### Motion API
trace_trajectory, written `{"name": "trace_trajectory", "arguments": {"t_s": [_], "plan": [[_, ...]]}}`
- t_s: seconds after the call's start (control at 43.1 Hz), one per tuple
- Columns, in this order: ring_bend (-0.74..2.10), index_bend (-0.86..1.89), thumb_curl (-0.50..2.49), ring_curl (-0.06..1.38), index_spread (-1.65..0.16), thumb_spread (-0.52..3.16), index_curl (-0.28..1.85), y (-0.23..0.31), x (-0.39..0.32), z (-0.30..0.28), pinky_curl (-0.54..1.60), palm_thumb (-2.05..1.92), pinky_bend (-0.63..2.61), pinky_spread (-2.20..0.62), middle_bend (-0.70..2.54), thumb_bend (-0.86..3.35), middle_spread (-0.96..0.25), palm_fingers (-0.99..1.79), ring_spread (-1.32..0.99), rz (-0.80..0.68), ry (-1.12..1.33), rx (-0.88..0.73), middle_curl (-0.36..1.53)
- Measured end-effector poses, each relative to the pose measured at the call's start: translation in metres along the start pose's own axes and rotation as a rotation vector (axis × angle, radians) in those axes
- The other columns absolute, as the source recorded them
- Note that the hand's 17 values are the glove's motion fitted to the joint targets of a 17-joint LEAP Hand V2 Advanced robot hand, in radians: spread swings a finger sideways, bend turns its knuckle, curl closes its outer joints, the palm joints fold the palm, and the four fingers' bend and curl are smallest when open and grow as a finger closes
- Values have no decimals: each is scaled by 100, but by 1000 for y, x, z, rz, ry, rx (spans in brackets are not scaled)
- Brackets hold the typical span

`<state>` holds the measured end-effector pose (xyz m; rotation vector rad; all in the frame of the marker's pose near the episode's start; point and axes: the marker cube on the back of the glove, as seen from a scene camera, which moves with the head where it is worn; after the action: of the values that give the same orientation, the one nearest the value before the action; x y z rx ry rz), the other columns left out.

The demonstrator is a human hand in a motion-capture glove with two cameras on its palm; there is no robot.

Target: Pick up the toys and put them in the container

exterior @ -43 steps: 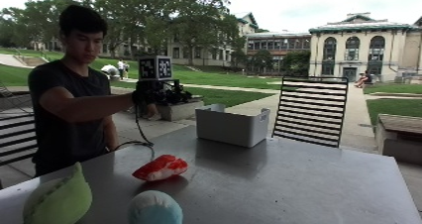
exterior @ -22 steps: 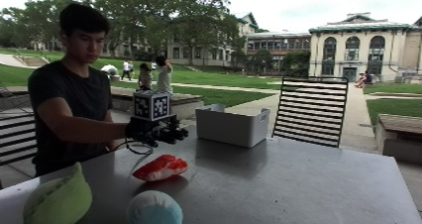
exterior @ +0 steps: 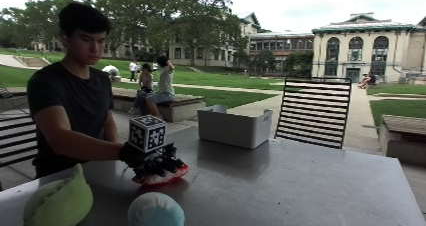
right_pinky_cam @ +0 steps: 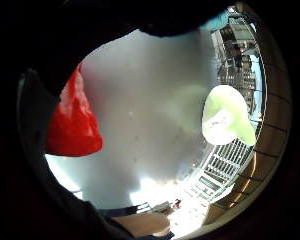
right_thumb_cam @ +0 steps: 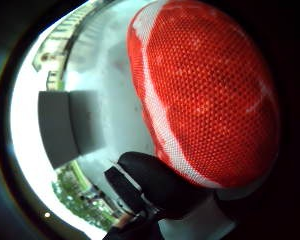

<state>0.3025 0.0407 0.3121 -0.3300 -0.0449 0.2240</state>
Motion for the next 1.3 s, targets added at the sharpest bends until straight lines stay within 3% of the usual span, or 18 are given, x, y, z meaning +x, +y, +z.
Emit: {"name": "trace_trajectory", "arguments": {"t_s": [0.209,0.278,0.371,0.557,0.742,0.835,0.881,0.997,1.299], "plan": [[24,38,26,24,-35,127,35,-3,8,11,42,32,98,3,13,15,-6,22,-5,11,-75,-3,26],[50,30,31,30,-34,135,34,-4,10,8,42,47,108,-12,9,25,-6,50,-11,29,-69,5,24],[66,26,34,35,-33,142,35,-4,12,1,43,57,110,-22,10,31,-7,56,-18,48,-73,5,22],[93,15,49,44,-32,134,32,-6,12,-8,36,89,92,-38,42,47,-16,109,-32,63,-68,68,32],[109,21,59,50,-30,144,37,-12,7,-30,32,105,70,-42,78,64,-22,135,-33,51,-27,127,45],[111,22,62,51,-29,145,39,-15,0,-57,32,107,69,-43,84,66,-22,132,-34,58,-2,160,47],[110,22,64,50,-28,126,40,-15,-11,-80,32,96,69,-43,87,52,-23,125,-35,64,-1,183,49],[104,20,64,48,-32,109,42,-12,-44,-148,36,73,81,-44,70,33,-30,103,-39,69,16,270,46],[101,14,73,47,-37,89,41,12,-179,-281,39,68,90,-45,61,21,-38,98,-44,-64,2,436,46]]}}
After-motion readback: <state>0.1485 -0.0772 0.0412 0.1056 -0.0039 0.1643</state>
